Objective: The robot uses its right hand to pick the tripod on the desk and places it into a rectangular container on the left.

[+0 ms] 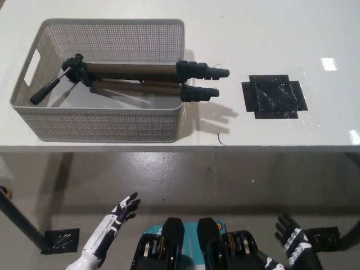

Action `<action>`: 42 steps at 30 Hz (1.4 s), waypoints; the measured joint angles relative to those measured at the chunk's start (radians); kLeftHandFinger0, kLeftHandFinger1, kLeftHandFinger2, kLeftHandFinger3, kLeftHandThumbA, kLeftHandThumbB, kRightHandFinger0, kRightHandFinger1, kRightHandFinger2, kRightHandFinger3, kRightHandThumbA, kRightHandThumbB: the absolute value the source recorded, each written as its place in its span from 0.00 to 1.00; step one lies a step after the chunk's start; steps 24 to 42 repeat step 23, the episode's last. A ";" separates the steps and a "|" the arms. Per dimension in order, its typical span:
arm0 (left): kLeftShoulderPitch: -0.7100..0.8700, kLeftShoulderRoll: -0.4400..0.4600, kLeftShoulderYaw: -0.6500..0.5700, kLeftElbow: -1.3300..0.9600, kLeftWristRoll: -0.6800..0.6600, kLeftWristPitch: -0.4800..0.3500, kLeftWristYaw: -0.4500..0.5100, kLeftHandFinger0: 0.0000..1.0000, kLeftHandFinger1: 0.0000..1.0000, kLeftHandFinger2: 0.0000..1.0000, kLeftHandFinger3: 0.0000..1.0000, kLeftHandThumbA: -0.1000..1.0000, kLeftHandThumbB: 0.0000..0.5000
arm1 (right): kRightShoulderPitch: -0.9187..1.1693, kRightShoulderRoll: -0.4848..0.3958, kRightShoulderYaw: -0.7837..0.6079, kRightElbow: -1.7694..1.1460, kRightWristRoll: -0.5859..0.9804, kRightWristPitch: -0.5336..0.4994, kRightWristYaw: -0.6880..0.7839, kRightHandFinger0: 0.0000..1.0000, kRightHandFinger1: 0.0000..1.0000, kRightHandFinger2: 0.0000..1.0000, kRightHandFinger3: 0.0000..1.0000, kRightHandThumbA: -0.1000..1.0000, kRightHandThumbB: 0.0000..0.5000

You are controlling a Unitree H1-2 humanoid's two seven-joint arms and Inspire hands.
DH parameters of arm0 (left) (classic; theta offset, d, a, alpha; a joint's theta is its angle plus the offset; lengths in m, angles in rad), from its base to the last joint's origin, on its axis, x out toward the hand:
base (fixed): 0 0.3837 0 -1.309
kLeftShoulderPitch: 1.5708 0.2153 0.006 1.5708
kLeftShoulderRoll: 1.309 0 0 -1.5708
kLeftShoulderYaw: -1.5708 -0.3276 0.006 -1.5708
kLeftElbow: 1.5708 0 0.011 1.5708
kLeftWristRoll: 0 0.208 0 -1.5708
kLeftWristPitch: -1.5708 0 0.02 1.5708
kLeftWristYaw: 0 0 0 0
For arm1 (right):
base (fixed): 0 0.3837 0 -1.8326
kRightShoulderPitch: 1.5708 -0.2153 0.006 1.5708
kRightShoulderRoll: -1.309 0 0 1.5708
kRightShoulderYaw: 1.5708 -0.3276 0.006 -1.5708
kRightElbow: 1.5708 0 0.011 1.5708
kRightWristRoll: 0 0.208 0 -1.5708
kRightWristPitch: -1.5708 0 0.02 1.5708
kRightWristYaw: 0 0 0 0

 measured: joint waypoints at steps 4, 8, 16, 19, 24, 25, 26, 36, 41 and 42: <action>-0.005 0.000 0.014 -0.002 -0.001 -0.002 0.006 1.00 1.00 1.00 1.00 1.00 1.00 | -0.021 -0.004 0.001 0.057 0.055 -0.045 0.026 1.00 1.00 1.00 1.00 1.00 0.70; -0.011 -0.003 0.018 -0.002 -0.002 -0.004 0.011 1.00 1.00 1.00 1.00 1.00 1.00 | -0.039 -0.017 0.001 0.062 0.092 -0.072 0.039 1.00 1.00 1.00 1.00 1.00 0.70; -0.012 -0.032 0.047 -0.014 -0.014 -0.007 0.020 1.00 1.00 1.00 1.00 1.00 1.00 | -0.057 -0.032 0.005 0.061 0.121 -0.091 0.045 1.00 1.00 1.00 1.00 1.00 0.72; -0.011 -0.034 0.063 -0.019 -0.022 -0.009 0.020 1.00 1.00 1.00 1.00 1.00 1.00 | -0.056 -0.034 0.008 0.061 0.126 -0.094 0.046 1.00 1.00 1.00 1.00 1.00 0.71; -0.002 -0.034 0.069 -0.020 -0.023 -0.010 0.020 1.00 1.00 1.00 1.00 1.00 1.00 | -0.054 -0.039 0.013 0.059 0.131 -0.096 0.048 1.00 1.00 1.00 1.00 1.00 0.73; -0.002 -0.034 0.069 -0.020 -0.023 -0.010 0.020 1.00 1.00 1.00 1.00 1.00 1.00 | -0.054 -0.039 0.013 0.059 0.131 -0.096 0.048 1.00 1.00 1.00 1.00 1.00 0.73; -0.002 -0.034 0.069 -0.020 -0.023 -0.010 0.020 1.00 1.00 1.00 1.00 1.00 1.00 | -0.054 -0.039 0.013 0.059 0.131 -0.096 0.048 1.00 1.00 1.00 1.00 1.00 0.73; -0.002 -0.034 0.069 -0.020 -0.023 -0.010 0.020 1.00 1.00 1.00 1.00 1.00 1.00 | -0.054 -0.039 0.013 0.059 0.131 -0.096 0.048 1.00 1.00 1.00 1.00 1.00 0.73; -0.002 -0.034 0.069 -0.020 -0.023 -0.010 0.020 1.00 1.00 1.00 1.00 1.00 1.00 | -0.054 -0.039 0.013 0.059 0.131 -0.096 0.048 1.00 1.00 1.00 1.00 1.00 0.73; -0.002 -0.034 0.069 -0.020 -0.023 -0.010 0.020 1.00 1.00 1.00 1.00 1.00 1.00 | -0.054 -0.039 0.013 0.059 0.131 -0.096 0.048 1.00 1.00 1.00 1.00 1.00 0.73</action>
